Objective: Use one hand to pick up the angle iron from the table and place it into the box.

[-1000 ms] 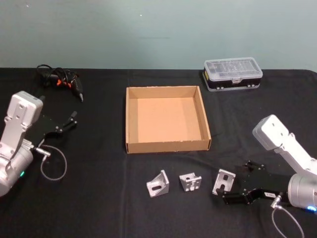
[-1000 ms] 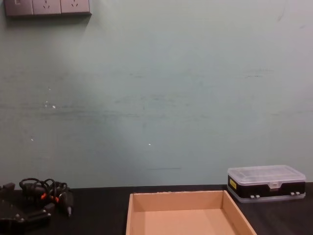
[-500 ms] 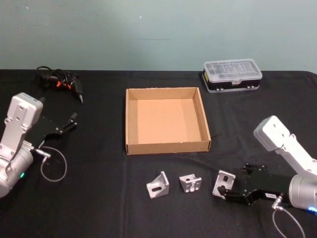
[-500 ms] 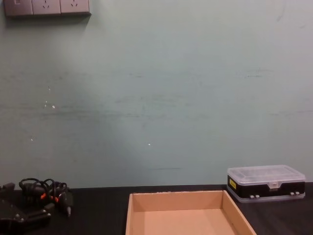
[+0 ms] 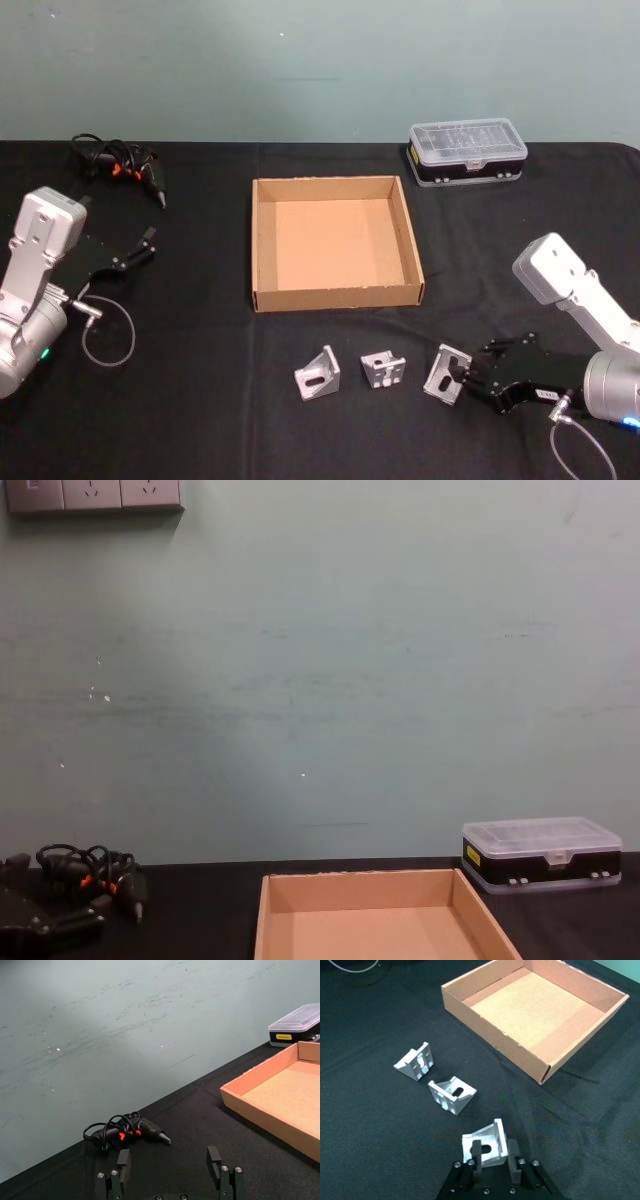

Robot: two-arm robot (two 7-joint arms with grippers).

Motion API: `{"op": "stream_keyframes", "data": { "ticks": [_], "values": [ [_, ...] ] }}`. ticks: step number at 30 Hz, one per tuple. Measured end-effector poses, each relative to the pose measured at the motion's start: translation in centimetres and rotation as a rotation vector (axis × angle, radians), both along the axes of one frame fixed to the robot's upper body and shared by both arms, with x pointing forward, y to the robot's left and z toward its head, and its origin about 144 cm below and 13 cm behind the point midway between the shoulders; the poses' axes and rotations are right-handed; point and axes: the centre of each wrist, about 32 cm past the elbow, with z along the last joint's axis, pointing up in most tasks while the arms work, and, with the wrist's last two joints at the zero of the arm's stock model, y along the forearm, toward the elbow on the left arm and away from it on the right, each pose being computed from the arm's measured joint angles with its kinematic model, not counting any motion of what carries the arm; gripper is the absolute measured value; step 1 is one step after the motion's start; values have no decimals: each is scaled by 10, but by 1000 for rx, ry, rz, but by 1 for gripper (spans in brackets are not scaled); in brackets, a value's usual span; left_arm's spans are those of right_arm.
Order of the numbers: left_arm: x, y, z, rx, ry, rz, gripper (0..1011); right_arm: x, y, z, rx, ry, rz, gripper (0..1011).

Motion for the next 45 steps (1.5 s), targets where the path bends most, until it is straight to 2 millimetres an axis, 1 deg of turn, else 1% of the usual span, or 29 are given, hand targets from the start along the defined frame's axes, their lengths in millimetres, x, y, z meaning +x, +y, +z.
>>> {"op": "stream_keyframes", "data": {
  "ticks": [2, 4, 5, 6, 10, 20, 24, 27, 28, 30, 34, 37, 38, 45],
  "values": [
    [0, 0, 0, 0, 0, 0, 1000, 0, 0, 0, 0, 0, 0, 301],
    [0, 0, 0, 0, 0, 0, 1000, 0, 0, 0, 0, 0, 0, 202],
    [0, 0, 0, 0, 0, 0, 1000, 0, 0, 0, 0, 0, 0, 185],
    [0, 0, 0, 0, 0, 0, 1000, 0, 0, 0, 0, 0, 0, 146],
    [0, 0, 0, 0, 0, 0, 1000, 0, 0, 0, 0, 0, 1, 75],
    [0, 0, 0, 0, 0, 0, 1000, 0, 0, 0, 0, 1, 1, 75],
    [0, 0, 0, 0, 0, 0, 1000, -3, 2, 9, 18, -24, 7, 75],
    [0, 0, 0, 0, 0, 0, 1000, -2, 5, 23, 51, -48, 10, 75],
    [0, 0, 0, 0, 0, 0, 1000, -2, 5, 23, 51, -48, 10, 75],
    [0, 0, 0, 0, 0, 0, 1000, 1, 9, 33, 73, -63, 12, 75],
    [0, 0, 0, 0, 0, 0, 1000, 13, 20, 51, 109, -87, 11, 75],
    [0, 0, 0, 0, 0, 0, 1000, 22, 27, 57, 121, -96, 7, 75],
    [0, 0, 0, 0, 0, 0, 1000, 29, 32, 62, 130, -104, 3, 75],
    [0, 0, 0, 0, 0, 0, 1000, 61, 51, 68, 166, -114, -51, 75]
  ]
}}
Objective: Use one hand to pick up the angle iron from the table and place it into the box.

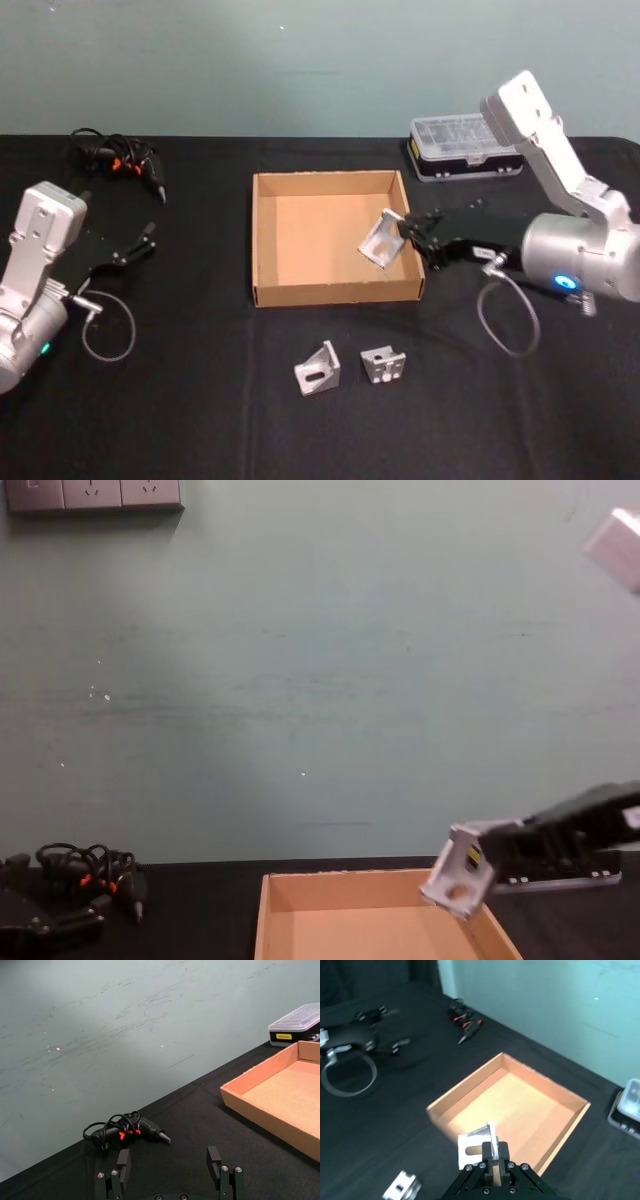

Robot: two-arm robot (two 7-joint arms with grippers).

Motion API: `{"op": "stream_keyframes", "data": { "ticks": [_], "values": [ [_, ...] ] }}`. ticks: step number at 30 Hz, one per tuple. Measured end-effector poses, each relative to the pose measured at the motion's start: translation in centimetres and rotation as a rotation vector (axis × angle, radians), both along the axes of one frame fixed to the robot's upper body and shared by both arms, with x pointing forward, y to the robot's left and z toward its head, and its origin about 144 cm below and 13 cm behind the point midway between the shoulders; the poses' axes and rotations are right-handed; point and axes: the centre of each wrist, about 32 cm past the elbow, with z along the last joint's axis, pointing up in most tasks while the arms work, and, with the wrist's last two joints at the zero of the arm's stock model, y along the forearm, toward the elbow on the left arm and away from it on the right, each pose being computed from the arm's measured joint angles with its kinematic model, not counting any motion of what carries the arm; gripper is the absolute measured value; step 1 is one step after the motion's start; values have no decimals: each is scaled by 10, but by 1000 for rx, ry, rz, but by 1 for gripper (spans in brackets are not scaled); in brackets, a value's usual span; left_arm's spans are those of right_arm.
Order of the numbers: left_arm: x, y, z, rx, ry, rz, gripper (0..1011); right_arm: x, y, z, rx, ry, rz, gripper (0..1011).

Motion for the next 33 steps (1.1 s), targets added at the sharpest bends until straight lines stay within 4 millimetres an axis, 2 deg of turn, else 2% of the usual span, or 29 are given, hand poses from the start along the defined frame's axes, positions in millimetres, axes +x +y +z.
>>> {"op": "stream_keyframes", "data": {
  "ticks": [8, 10, 17, 24, 33],
  "values": [
    [0, 0, 0, 0, 0, 0, 1000, 34, 21, -7, 15, -1, -88, 75],
    [0, 0, 0, 0, 0, 0, 1000, 47, 29, -15, 8, 4, -124, 75],
    [0, 0, 0, 0, 0, 0, 1000, 72, 44, -37, -13, 12, -158, 75],
    [0, 0, 0, 0, 0, 0, 1000, 86, 56, -50, -34, -6, -178, 75],
    [0, 0, 0, 0, 0, 0, 1000, 94, 61, -59, -41, 0, -221, 75]
  ]
}}
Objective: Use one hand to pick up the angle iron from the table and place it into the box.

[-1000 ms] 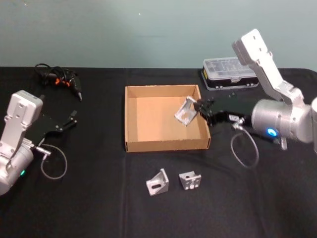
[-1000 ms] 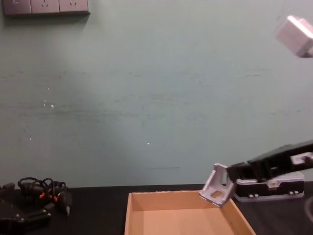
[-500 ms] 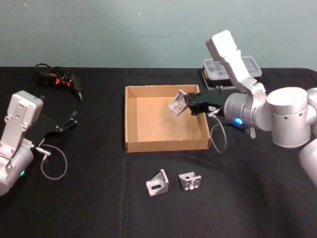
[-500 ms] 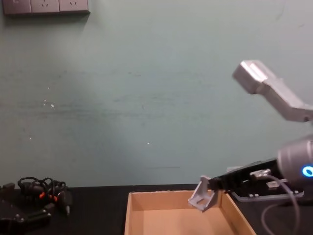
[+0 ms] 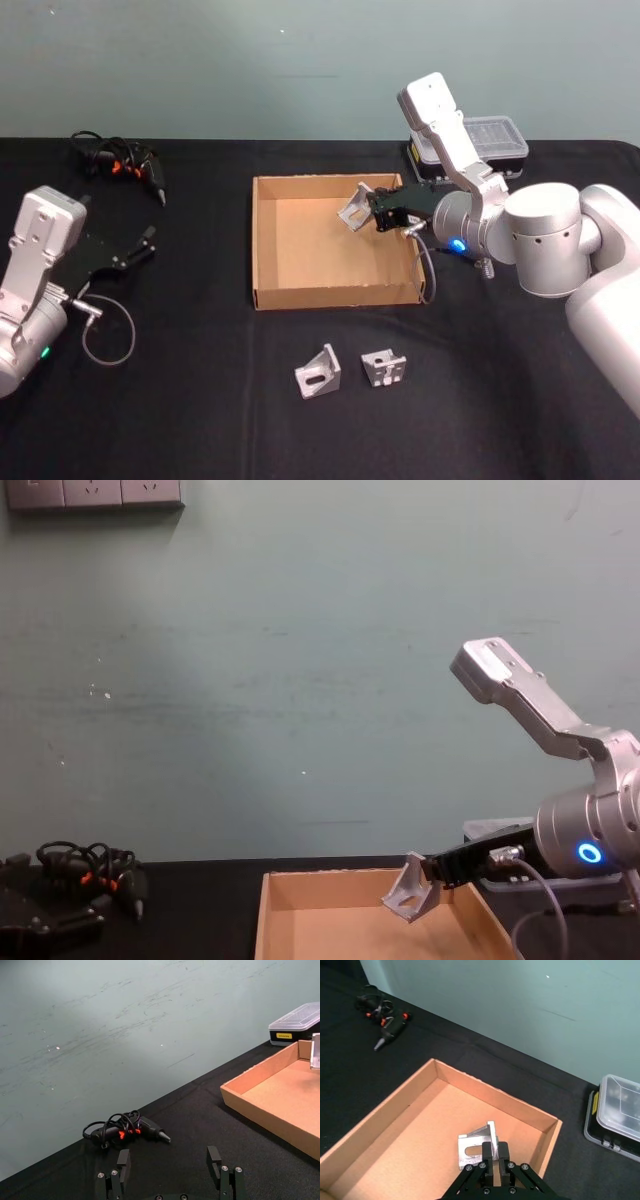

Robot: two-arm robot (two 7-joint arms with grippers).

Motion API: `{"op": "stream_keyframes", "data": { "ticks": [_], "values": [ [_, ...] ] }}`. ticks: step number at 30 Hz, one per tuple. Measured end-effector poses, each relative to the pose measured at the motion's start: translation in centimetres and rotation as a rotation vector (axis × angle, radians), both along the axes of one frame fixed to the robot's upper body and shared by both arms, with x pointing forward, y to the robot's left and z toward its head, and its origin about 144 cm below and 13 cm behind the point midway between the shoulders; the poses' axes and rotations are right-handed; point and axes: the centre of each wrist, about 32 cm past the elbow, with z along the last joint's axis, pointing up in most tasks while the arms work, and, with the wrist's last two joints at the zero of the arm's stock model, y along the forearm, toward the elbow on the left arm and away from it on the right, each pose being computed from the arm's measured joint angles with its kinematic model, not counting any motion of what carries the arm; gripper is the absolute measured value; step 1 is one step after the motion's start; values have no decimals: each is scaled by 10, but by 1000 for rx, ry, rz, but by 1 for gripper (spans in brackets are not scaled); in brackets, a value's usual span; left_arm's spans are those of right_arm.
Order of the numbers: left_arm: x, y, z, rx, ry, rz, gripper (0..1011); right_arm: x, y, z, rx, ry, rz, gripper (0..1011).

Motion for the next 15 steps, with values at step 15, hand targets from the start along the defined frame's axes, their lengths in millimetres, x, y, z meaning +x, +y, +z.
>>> {"op": "stream_keyframes", "data": {
  "ticks": [15],
  "values": [
    [0, 0, 0, 0, 0, 0, 1000, 4, -1, -2, -11, 13, -21, 113]
  ]
}}
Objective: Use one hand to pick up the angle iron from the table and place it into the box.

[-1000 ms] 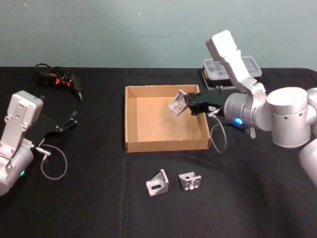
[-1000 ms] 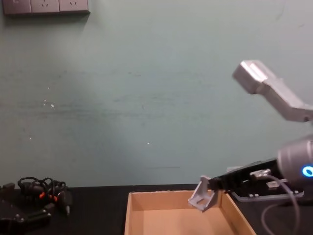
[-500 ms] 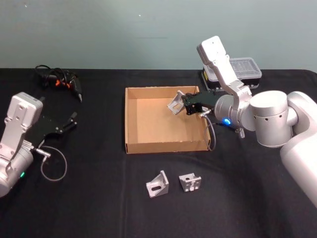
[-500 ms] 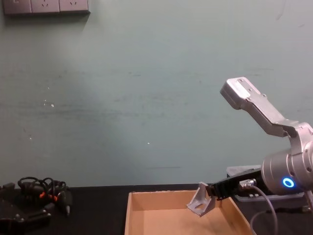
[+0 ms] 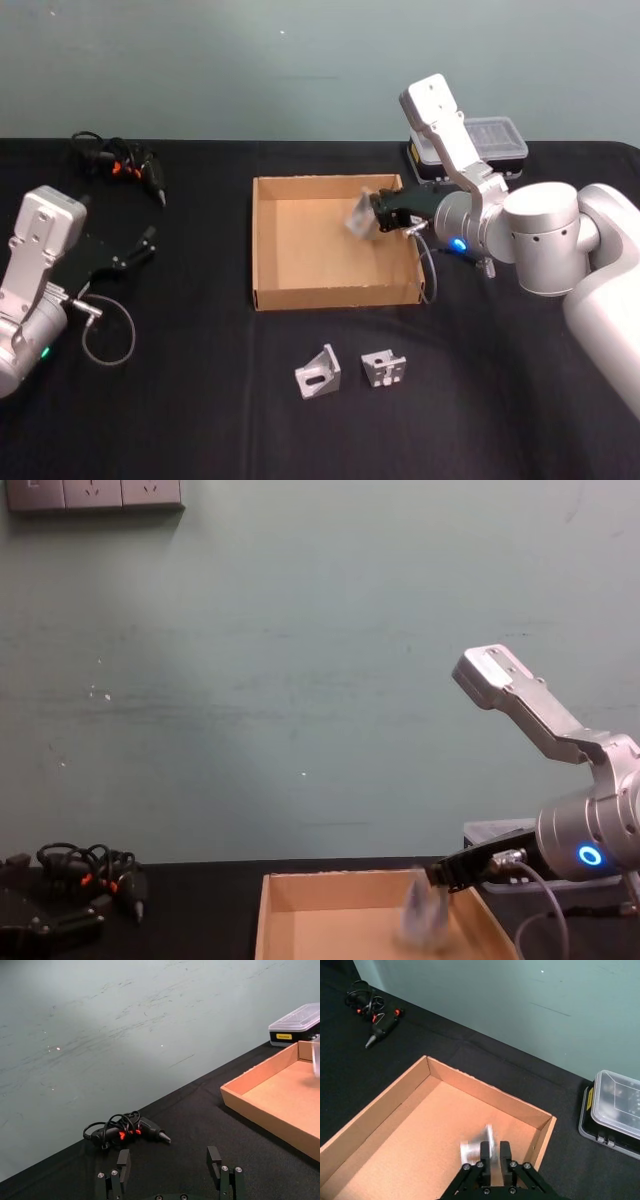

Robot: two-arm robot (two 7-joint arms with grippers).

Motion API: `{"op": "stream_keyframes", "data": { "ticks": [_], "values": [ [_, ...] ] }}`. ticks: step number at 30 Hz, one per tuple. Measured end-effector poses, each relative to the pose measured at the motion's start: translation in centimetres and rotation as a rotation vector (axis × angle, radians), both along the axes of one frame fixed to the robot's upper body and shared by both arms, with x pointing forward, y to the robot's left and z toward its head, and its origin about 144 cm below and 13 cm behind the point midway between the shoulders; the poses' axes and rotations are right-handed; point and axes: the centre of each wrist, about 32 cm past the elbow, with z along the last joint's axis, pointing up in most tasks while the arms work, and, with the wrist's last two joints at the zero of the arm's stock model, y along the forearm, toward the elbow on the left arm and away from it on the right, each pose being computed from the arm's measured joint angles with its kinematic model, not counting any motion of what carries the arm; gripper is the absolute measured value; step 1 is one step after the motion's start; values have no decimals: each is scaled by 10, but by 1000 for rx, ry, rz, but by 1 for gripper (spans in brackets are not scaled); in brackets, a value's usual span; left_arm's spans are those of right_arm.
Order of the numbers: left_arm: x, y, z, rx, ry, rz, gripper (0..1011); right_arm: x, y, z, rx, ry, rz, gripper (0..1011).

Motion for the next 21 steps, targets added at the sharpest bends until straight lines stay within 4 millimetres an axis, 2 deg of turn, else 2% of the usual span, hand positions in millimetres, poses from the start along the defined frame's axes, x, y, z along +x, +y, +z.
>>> {"op": "stream_keyframes", "data": {
  "ticks": [5, 7, 11, 14, 17, 18, 19, 21],
  "values": [
    [0, 0, 0, 0, 0, 0, 1000, 0, 0, 0, 1, -1, 1, 242],
    [0, 0, 0, 0, 0, 0, 1000, 0, 0, 0, 1, -1, 2, 352],
    [0, 0, 0, 0, 0, 0, 1000, 0, 0, 0, 2, -2, 3, 440],
    [0, 0, 0, 0, 0, 0, 1000, -1, 0, 0, 2, -2, 3, 573],
    [0, 0, 0, 0, 0, 0, 1000, -1, 0, 0, 2, -2, 4, 632],
    [0, 0, 0, 0, 0, 0, 1000, -1, 0, 0, 2, -2, 4, 693],
    [0, 0, 0, 0, 0, 0, 1000, -1, 0, 0, 2, -2, 4, 693],
    [0, 0, 0, 0, 0, 0, 1000, -1, 0, 0, 2, -2, 4, 783]
  ]
}}
